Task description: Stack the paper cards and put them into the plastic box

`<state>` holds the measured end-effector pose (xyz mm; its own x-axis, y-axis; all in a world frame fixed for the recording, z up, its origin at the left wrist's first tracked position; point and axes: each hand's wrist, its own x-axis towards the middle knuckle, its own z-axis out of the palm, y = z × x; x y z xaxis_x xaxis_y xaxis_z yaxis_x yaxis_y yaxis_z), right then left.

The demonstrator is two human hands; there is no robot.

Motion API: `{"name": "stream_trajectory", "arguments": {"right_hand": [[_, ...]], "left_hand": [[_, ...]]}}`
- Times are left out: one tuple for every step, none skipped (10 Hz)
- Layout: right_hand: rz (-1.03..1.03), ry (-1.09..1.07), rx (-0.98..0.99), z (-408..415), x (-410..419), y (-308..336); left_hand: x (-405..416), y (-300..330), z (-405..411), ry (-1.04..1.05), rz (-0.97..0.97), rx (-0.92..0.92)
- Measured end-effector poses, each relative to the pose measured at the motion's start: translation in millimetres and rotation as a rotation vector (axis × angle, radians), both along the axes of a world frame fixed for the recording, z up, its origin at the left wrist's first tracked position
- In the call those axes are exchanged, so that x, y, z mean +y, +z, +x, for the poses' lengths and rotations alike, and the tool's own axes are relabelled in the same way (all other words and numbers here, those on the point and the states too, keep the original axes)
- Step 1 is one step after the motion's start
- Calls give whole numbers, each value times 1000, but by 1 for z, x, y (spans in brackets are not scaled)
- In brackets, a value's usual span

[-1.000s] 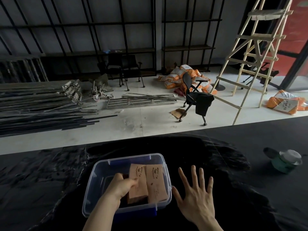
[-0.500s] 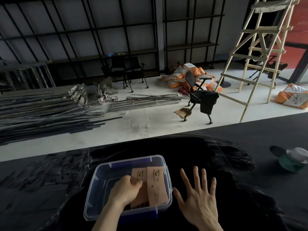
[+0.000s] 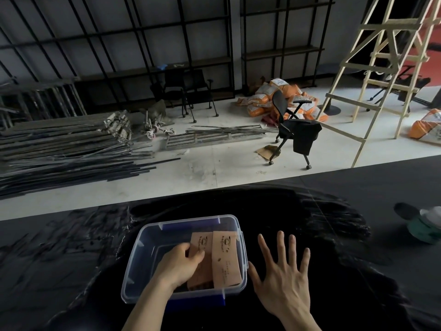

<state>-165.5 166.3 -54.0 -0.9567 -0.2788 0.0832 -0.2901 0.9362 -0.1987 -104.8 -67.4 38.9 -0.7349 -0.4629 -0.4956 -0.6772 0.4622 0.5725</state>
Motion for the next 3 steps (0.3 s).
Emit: {"name": "stream_trajectory", "arguments": {"right_hand": [[11, -6, -23, 0, 0, -1], [41, 5, -118, -1, 3, 5], [5, -4, -270, -5, 3, 25]], "left_hand": [[2, 3, 2, -36, -53, 13], [6, 12, 13, -52, -205, 36], [1, 27, 28, -69, -394, 122]]}}
